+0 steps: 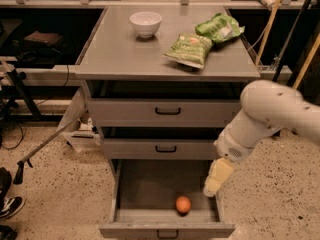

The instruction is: Pick orange from bottom drawer and place on counter

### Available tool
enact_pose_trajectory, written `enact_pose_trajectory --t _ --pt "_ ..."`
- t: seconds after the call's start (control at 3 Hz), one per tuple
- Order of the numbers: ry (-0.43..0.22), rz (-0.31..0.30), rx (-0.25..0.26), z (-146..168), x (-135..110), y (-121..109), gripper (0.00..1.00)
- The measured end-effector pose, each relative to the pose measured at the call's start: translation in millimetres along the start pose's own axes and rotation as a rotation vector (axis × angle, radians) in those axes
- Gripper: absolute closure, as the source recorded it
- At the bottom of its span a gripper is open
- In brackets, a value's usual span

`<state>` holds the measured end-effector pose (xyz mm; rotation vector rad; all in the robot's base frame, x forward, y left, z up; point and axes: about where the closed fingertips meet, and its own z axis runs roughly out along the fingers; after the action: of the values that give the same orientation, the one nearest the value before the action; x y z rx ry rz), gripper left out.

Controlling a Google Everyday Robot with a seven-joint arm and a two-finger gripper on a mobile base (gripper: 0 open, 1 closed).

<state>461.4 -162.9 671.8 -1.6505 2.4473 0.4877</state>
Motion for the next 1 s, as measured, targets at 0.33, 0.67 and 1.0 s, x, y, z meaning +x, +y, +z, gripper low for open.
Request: enact_pose_trajectory --t 0.33,0.67,1.0 --pt "-0.011 0.084 -0.037 103.0 -5.2 -34.2 0.00" --pt "-0.064 0.168 0.013 149.4 -11.3 -77.9 0.00" --pt "-0.110 0.203 0.108 152.2 -16.3 -114.9 0.00"
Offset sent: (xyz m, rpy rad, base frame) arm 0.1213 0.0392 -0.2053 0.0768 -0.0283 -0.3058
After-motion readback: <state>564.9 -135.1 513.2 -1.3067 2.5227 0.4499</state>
